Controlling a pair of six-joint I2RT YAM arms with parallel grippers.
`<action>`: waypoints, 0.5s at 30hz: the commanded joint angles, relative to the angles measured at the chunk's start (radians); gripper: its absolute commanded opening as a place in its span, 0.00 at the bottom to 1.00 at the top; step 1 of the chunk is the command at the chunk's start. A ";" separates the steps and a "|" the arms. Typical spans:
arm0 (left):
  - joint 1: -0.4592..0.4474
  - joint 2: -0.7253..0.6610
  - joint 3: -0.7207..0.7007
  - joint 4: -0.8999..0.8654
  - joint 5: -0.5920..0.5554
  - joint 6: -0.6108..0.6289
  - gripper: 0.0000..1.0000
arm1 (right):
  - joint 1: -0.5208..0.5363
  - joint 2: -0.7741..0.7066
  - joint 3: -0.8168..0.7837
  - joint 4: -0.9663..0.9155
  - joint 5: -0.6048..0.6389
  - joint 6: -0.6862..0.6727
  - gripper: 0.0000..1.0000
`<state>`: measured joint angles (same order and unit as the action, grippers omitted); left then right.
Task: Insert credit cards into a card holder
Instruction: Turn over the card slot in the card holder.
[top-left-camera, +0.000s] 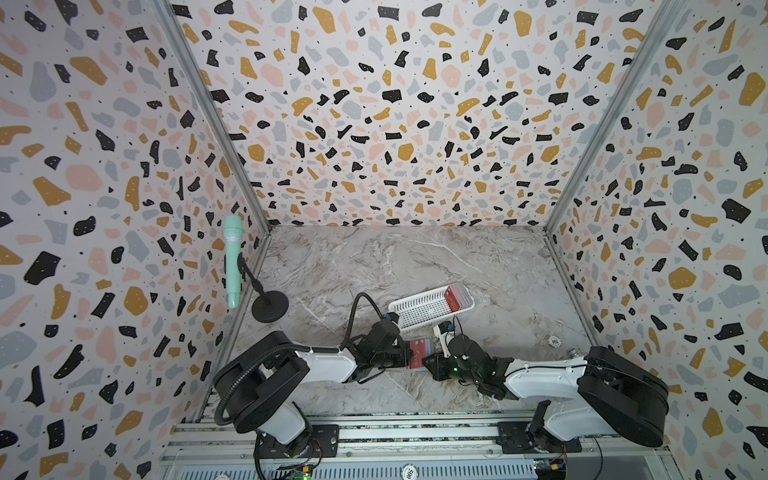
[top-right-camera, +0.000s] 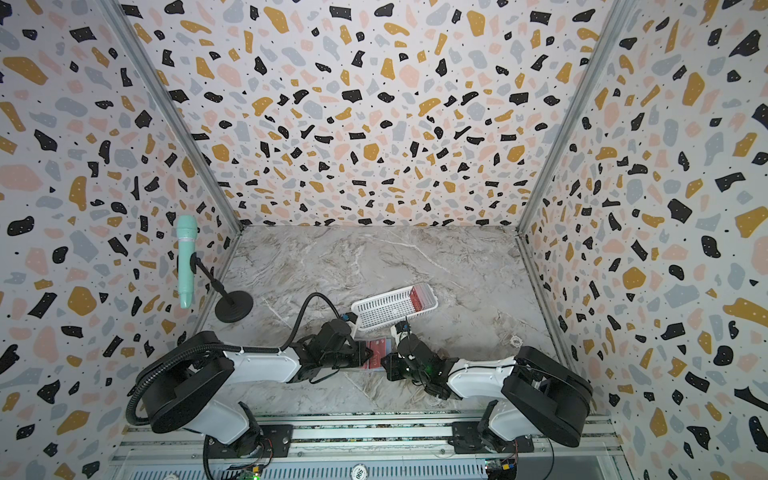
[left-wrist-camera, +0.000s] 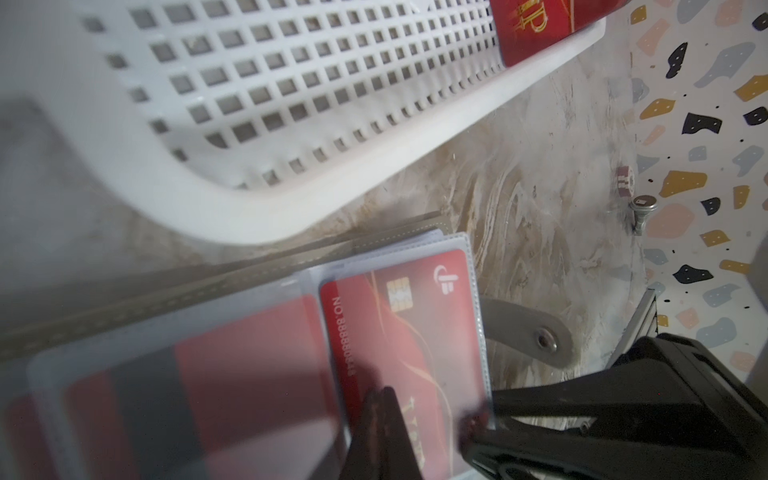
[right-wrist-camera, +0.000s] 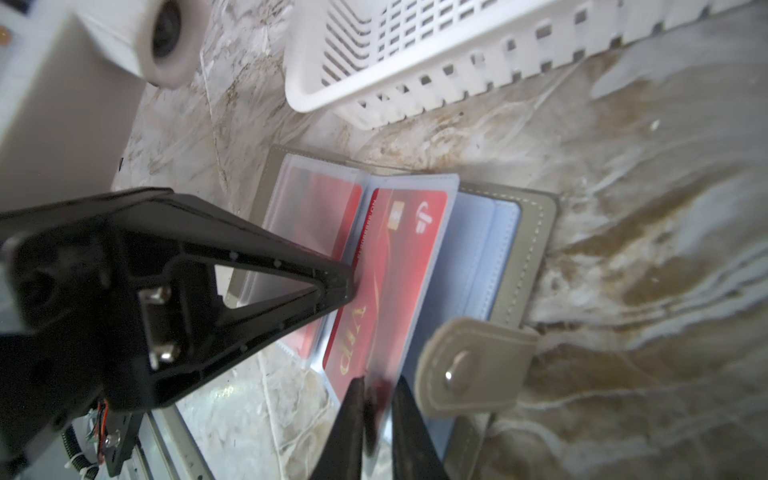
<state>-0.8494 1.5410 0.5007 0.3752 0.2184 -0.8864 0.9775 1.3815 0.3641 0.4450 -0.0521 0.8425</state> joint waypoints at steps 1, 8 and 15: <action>-0.016 -0.011 -0.013 0.093 0.015 -0.046 0.05 | 0.000 -0.017 0.014 -0.012 0.039 0.030 0.11; -0.029 -0.039 -0.007 0.191 0.024 -0.072 0.13 | -0.056 -0.105 -0.046 -0.038 0.014 0.033 0.07; -0.033 -0.084 -0.019 0.283 0.004 -0.093 0.20 | -0.163 -0.237 -0.068 -0.198 -0.035 -0.035 0.06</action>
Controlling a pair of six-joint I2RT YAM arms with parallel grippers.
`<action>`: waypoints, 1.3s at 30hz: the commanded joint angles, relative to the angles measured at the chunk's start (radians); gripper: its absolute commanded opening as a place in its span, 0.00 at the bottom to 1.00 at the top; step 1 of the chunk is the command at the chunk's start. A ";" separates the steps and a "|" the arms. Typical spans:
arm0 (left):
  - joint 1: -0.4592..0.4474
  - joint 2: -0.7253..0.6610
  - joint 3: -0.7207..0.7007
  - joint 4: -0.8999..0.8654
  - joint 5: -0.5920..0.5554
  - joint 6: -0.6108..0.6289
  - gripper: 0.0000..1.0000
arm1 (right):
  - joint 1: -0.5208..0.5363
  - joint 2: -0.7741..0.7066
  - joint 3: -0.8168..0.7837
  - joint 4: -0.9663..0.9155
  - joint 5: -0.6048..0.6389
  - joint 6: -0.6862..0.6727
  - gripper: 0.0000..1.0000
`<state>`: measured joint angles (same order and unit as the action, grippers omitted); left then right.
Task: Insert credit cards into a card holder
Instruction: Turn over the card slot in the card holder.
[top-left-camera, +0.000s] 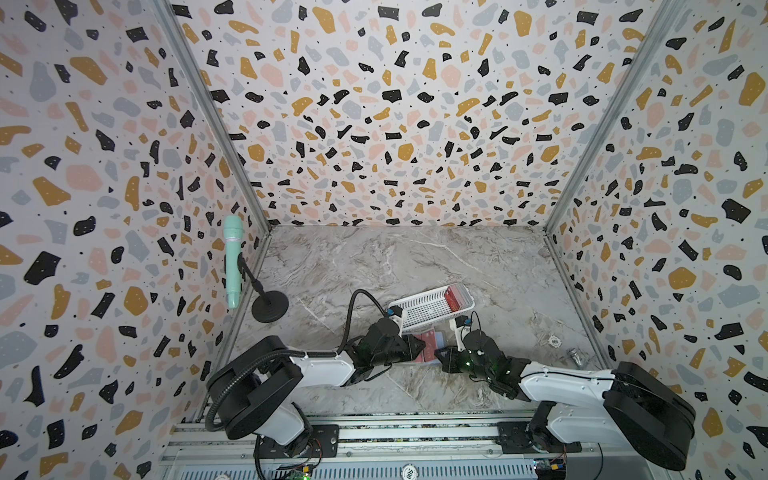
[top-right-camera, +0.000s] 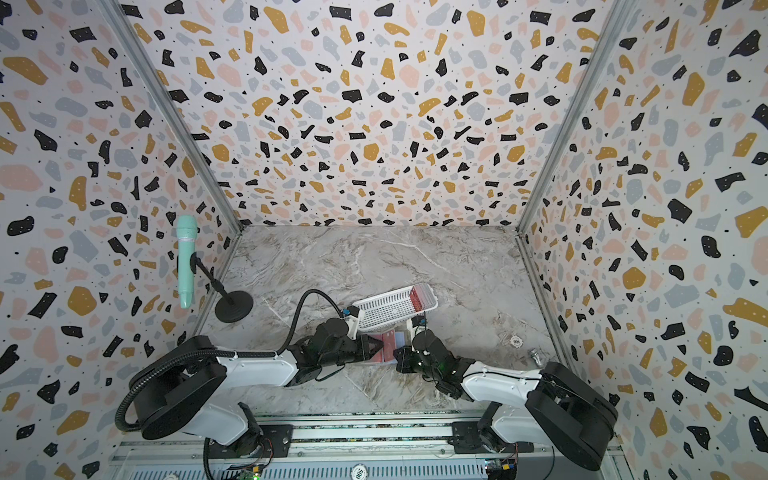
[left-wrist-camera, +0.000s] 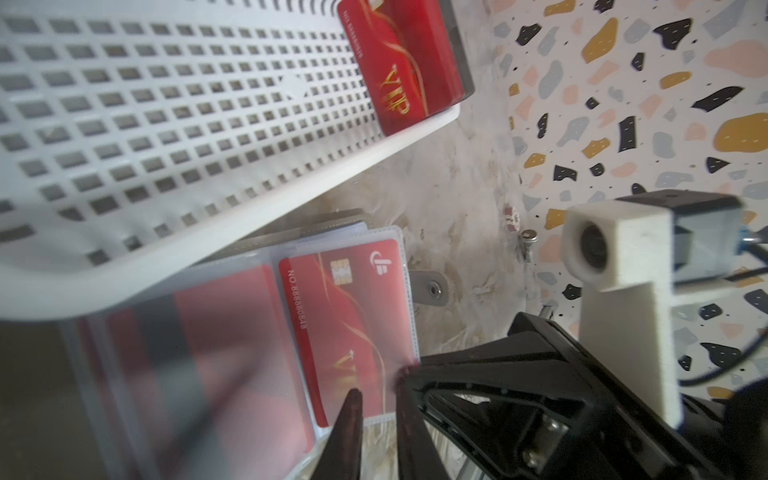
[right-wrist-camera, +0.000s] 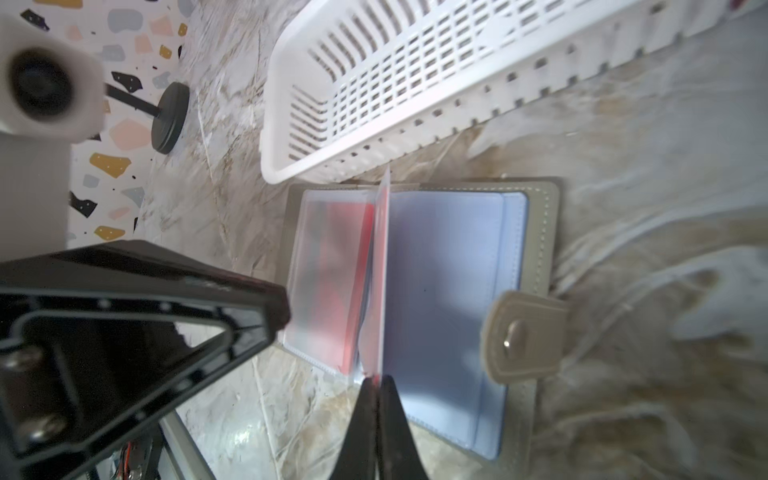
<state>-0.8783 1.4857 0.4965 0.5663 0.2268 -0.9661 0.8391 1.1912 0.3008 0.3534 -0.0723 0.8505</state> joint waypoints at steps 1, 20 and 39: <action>-0.005 -0.035 -0.015 0.092 -0.009 -0.011 0.20 | -0.038 -0.070 -0.006 -0.136 -0.015 -0.053 0.06; 0.002 -0.094 -0.037 0.031 -0.066 0.009 0.21 | -0.040 -0.139 0.058 -0.338 0.071 -0.136 0.09; 0.062 -0.153 -0.105 0.023 -0.050 0.005 0.21 | 0.120 0.056 0.271 -0.350 0.145 -0.149 0.42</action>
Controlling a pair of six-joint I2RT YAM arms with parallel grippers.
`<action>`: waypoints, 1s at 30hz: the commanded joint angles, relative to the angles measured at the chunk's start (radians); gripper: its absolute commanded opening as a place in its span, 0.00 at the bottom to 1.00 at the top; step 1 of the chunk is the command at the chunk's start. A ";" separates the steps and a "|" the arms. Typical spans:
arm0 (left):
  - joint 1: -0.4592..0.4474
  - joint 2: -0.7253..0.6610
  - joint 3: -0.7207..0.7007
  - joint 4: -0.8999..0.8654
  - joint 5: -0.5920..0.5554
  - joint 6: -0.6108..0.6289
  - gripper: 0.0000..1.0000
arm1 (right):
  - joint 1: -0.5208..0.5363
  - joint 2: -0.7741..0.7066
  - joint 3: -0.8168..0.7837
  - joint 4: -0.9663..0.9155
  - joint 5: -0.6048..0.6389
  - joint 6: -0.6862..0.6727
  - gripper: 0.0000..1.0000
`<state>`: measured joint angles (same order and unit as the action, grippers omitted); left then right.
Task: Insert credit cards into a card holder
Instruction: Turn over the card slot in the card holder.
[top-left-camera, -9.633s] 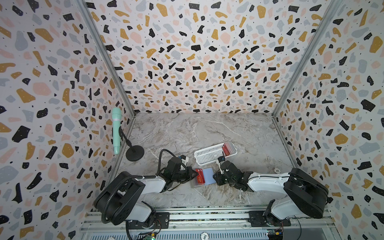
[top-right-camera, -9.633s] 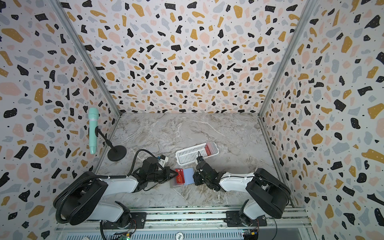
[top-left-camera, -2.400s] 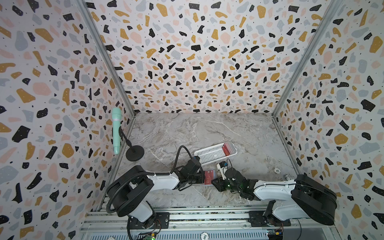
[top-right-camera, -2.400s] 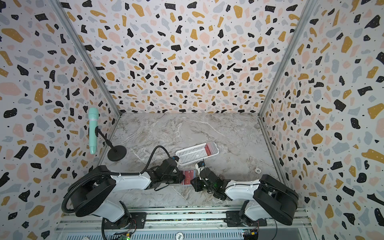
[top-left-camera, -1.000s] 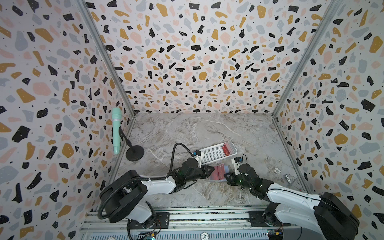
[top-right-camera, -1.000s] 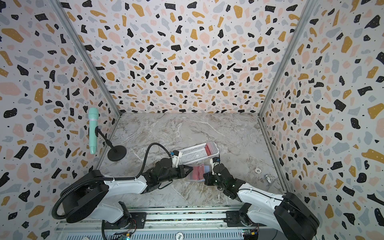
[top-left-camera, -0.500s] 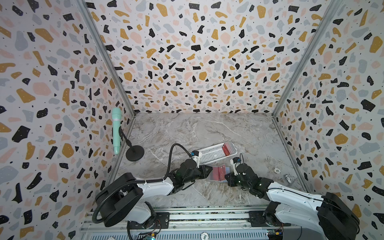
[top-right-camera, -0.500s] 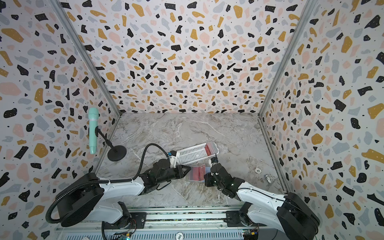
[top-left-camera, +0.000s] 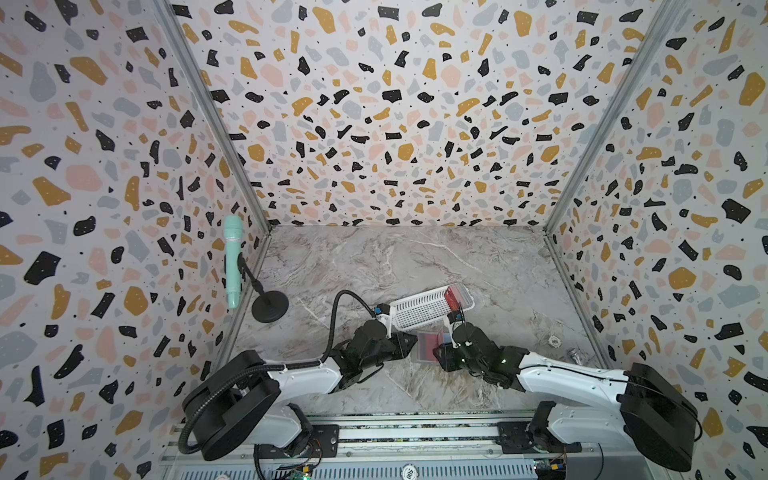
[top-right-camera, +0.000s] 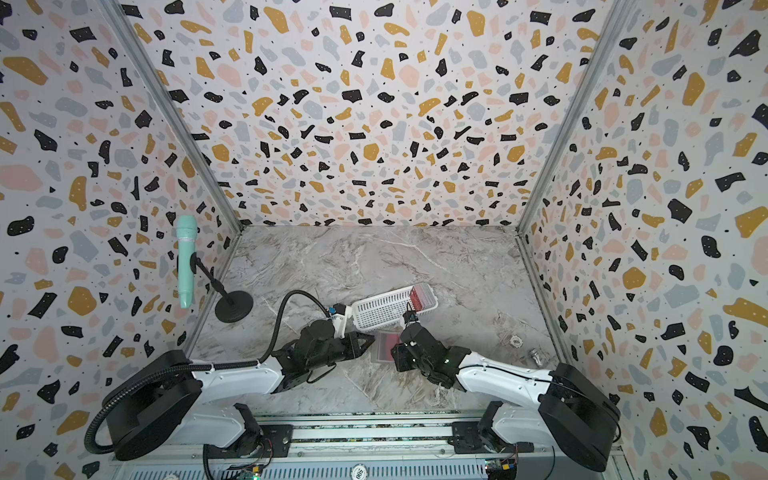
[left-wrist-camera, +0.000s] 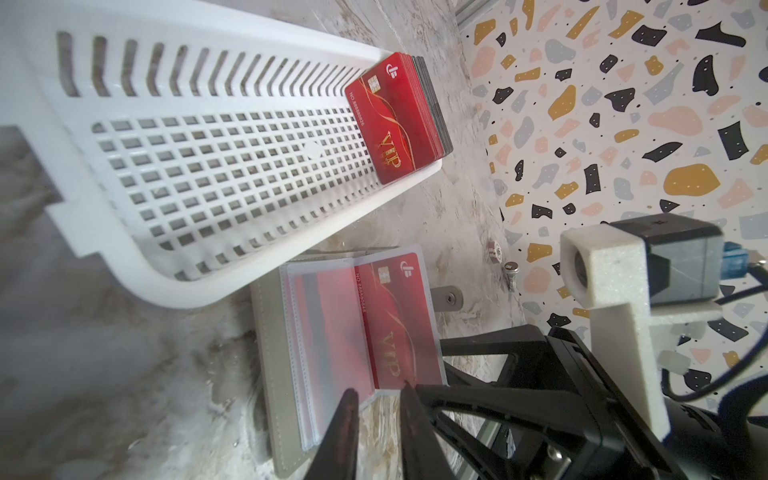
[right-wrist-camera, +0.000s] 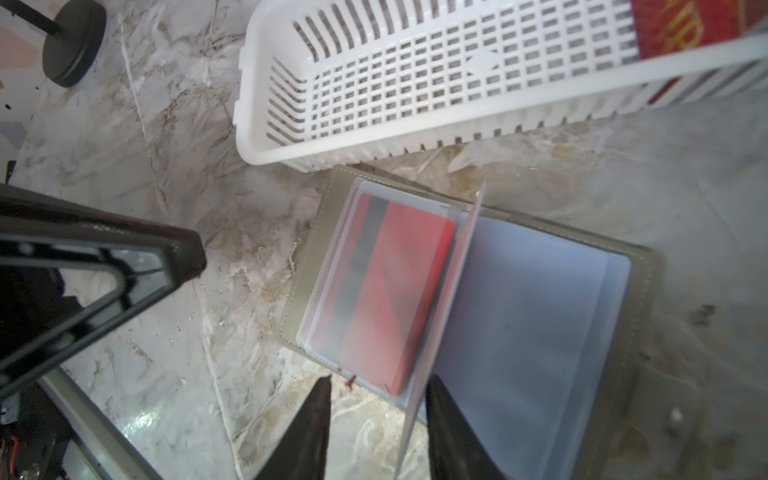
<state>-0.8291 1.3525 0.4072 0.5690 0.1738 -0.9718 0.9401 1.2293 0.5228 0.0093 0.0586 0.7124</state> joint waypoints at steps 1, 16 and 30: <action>0.014 -0.024 -0.015 0.017 0.004 0.013 0.21 | 0.026 0.032 0.061 -0.001 0.008 -0.014 0.43; 0.018 -0.051 -0.007 -0.026 -0.002 0.044 0.22 | 0.035 0.064 0.108 0.018 0.017 -0.055 0.48; 0.018 0.153 0.293 -0.181 -0.008 0.172 0.23 | -0.325 -0.022 0.164 -0.067 -0.130 -0.312 0.51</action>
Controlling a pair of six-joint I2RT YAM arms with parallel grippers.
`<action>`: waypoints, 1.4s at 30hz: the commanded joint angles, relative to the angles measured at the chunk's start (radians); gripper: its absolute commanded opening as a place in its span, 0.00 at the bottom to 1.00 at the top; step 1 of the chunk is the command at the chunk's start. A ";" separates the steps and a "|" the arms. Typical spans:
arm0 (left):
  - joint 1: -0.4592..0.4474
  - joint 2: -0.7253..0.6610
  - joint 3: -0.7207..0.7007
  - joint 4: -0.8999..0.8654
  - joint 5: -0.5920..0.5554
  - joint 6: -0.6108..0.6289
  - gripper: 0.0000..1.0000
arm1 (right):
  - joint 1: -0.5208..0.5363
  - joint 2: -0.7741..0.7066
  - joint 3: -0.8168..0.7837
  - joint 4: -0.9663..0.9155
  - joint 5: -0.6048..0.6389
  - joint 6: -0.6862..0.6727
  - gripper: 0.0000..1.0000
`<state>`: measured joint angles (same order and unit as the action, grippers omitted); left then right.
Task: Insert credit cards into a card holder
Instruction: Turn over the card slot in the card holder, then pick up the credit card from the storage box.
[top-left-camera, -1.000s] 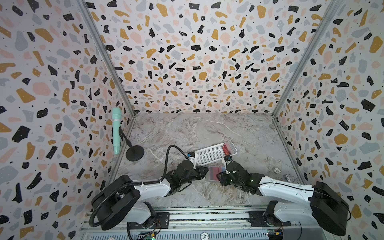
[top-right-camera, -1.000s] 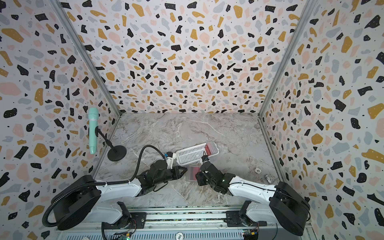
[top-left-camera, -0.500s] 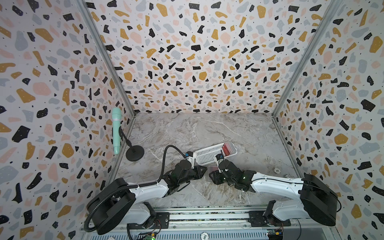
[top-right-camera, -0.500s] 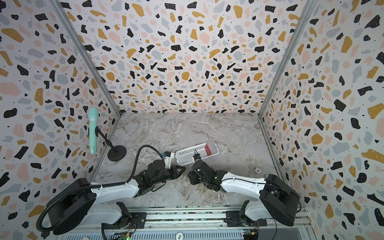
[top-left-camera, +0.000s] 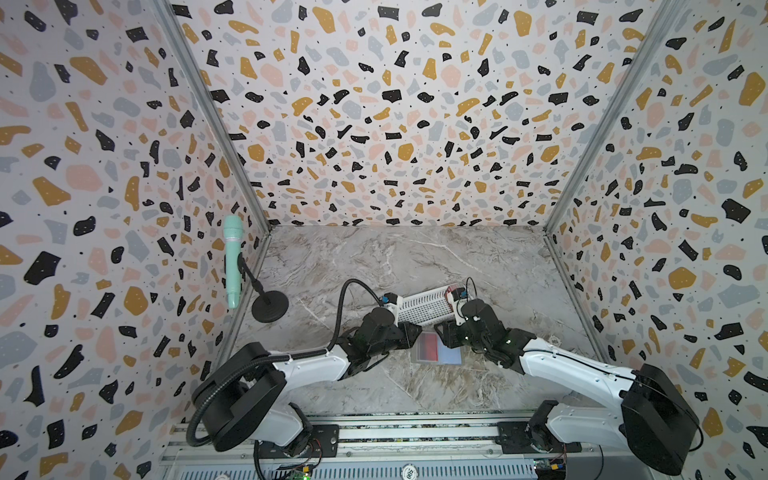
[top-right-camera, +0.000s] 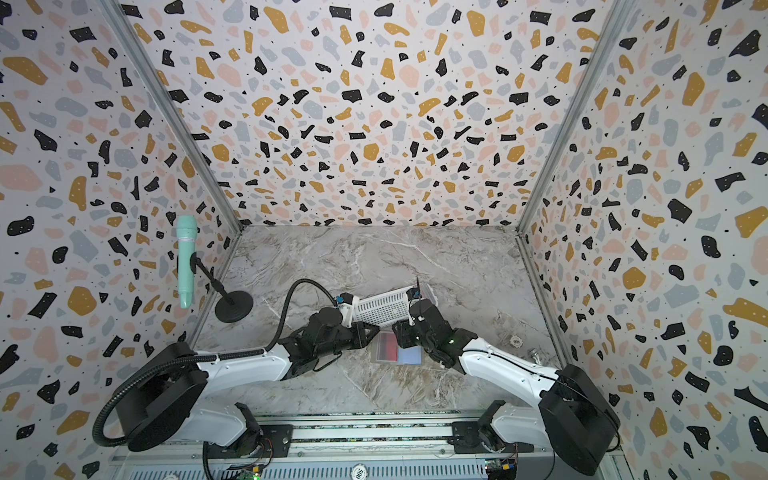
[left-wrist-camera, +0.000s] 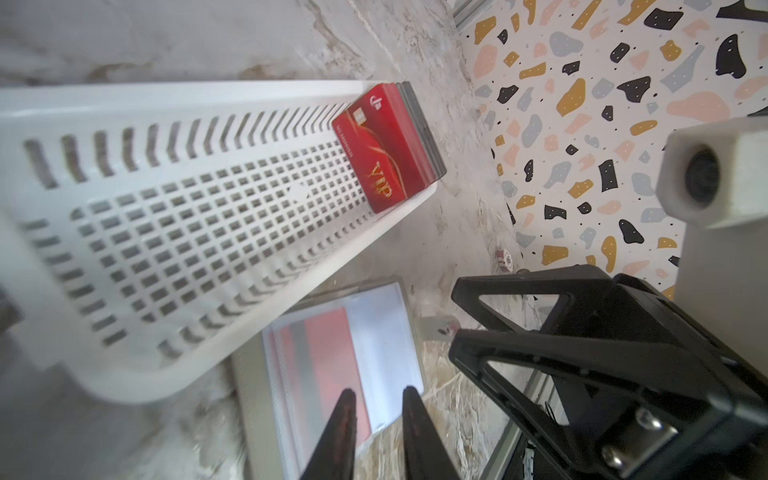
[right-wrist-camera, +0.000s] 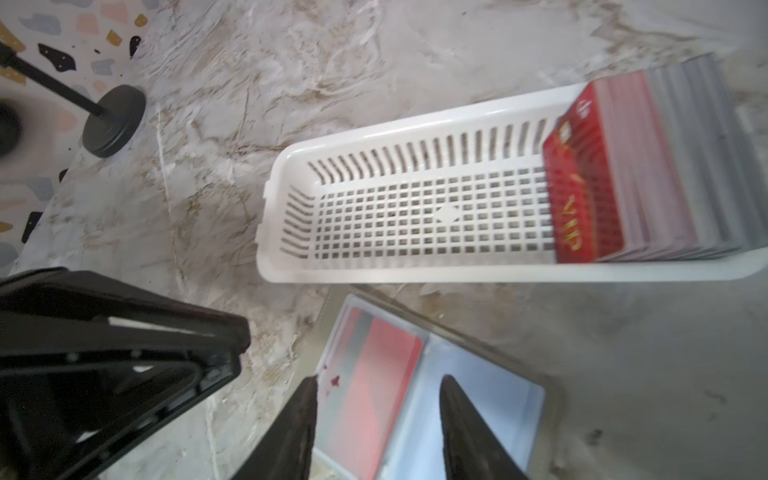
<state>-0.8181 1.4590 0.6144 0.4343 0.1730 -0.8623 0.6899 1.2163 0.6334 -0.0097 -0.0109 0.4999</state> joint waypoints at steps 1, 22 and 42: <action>0.006 0.072 0.126 -0.068 -0.009 0.074 0.23 | -0.106 0.000 0.069 -0.057 -0.075 -0.122 0.53; 0.032 0.557 0.599 -0.176 -0.001 0.095 0.17 | -0.280 0.349 0.344 -0.159 -0.039 -0.396 0.85; 0.050 0.682 0.688 -0.252 0.008 0.092 0.17 | -0.283 0.500 0.405 -0.156 0.030 -0.425 0.83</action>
<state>-0.7727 2.1330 1.2987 0.1867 0.1741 -0.7708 0.4114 1.7172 1.0157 -0.1452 -0.0025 0.0799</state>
